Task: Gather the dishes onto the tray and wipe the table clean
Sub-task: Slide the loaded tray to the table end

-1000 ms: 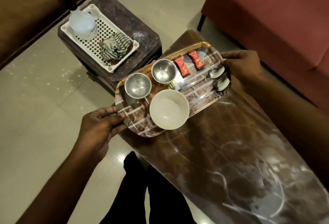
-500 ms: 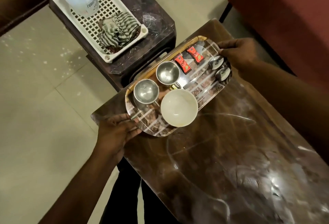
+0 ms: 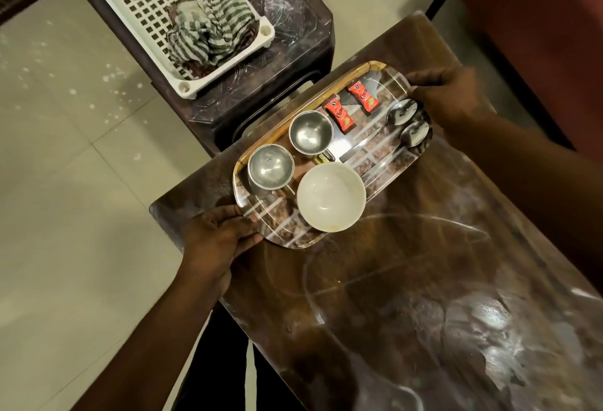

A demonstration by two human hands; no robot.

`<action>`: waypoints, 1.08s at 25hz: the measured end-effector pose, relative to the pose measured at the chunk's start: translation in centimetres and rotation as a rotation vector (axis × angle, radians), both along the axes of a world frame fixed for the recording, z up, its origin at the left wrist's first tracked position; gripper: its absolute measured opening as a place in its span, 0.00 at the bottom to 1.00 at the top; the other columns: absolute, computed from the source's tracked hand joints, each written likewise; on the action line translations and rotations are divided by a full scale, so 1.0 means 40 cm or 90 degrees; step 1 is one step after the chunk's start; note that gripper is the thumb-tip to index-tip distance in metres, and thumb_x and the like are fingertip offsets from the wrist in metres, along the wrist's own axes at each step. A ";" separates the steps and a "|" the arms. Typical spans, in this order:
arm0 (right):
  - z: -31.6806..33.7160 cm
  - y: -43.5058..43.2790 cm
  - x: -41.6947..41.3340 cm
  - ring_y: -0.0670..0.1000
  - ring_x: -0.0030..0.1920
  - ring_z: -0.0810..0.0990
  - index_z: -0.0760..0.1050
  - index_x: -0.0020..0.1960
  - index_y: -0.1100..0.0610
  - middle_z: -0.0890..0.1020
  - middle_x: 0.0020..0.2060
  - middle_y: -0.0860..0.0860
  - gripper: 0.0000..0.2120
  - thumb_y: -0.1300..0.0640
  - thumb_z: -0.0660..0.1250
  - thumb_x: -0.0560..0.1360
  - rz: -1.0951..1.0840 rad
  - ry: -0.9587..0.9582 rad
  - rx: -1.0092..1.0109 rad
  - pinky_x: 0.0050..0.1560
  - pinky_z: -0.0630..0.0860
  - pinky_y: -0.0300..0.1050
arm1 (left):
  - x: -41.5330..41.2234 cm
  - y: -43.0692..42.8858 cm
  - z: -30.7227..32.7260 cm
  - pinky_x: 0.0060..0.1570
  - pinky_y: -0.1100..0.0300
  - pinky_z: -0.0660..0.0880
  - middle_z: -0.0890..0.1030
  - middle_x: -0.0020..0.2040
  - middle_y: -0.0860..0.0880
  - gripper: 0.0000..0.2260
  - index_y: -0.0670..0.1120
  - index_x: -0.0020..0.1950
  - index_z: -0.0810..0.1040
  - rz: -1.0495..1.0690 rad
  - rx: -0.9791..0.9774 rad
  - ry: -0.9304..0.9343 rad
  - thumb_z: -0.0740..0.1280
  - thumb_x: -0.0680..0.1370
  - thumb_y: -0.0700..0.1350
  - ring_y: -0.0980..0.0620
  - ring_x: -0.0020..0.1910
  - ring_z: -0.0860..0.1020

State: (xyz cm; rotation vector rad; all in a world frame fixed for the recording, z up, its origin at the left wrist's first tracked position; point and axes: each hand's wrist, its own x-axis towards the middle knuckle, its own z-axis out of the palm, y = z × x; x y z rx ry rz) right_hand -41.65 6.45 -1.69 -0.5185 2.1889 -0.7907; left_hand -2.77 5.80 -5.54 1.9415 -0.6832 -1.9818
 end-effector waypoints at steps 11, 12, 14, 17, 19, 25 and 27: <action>-0.029 0.023 -0.003 0.49 0.44 0.90 0.87 0.56 0.48 0.90 0.47 0.49 0.09 0.57 0.69 0.83 -0.014 -0.011 0.014 0.46 0.86 0.50 | 0.006 0.006 -0.030 0.51 0.52 0.87 0.88 0.54 0.36 0.12 0.35 0.61 0.82 -0.023 -0.027 -0.053 0.75 0.78 0.31 0.39 0.53 0.88; -0.024 0.024 0.001 0.49 0.44 0.90 0.87 0.56 0.48 0.90 0.47 0.49 0.09 0.57 0.69 0.83 -0.016 -0.012 0.013 0.45 0.86 0.49 | 0.012 0.005 -0.028 0.52 0.50 0.86 0.88 0.54 0.35 0.11 0.35 0.60 0.82 -0.028 -0.030 -0.060 0.75 0.78 0.31 0.37 0.54 0.88; 0.005 0.025 0.021 0.50 0.45 0.90 0.85 0.60 0.53 0.89 0.50 0.52 0.10 0.59 0.68 0.83 -0.024 -0.018 0.002 0.45 0.87 0.48 | 0.029 -0.009 -0.006 0.57 0.45 0.84 0.87 0.55 0.33 0.08 0.38 0.57 0.83 -0.031 -0.029 -0.081 0.75 0.78 0.31 0.35 0.55 0.87; 0.073 0.045 0.069 0.52 0.45 0.90 0.84 0.61 0.58 0.89 0.50 0.55 0.10 0.61 0.67 0.83 -0.041 -0.018 -0.032 0.44 0.87 0.46 | 0.062 -0.037 0.064 0.57 0.45 0.85 0.89 0.51 0.37 0.08 0.41 0.56 0.85 -0.090 -0.081 -0.172 0.78 0.77 0.35 0.38 0.50 0.88; 0.130 0.074 0.124 0.55 0.47 0.89 0.84 0.61 0.60 0.88 0.51 0.56 0.09 0.61 0.68 0.83 -0.041 -0.020 -0.066 0.48 0.87 0.50 | 0.077 -0.050 0.146 0.54 0.50 0.84 0.89 0.50 0.38 0.05 0.42 0.54 0.87 -0.165 -0.165 -0.206 0.77 0.78 0.37 0.43 0.46 0.88; 0.341 0.077 0.394 0.39 0.44 0.83 0.85 0.59 0.62 0.87 0.52 0.51 0.09 0.66 0.69 0.81 -0.085 -0.113 -0.171 0.46 0.80 0.37 | 0.142 -0.069 0.434 0.52 0.54 0.80 0.89 0.50 0.47 0.05 0.47 0.53 0.88 -0.259 -0.259 -0.199 0.76 0.78 0.44 0.49 0.49 0.85; 0.403 0.071 0.486 0.39 0.44 0.84 0.85 0.57 0.61 0.87 0.50 0.49 0.08 0.66 0.69 0.81 -0.077 -0.139 -0.192 0.50 0.81 0.43 | 0.173 -0.072 0.513 0.51 0.56 0.78 0.88 0.48 0.47 0.04 0.46 0.54 0.87 -0.257 -0.264 -0.181 0.75 0.80 0.41 0.52 0.47 0.84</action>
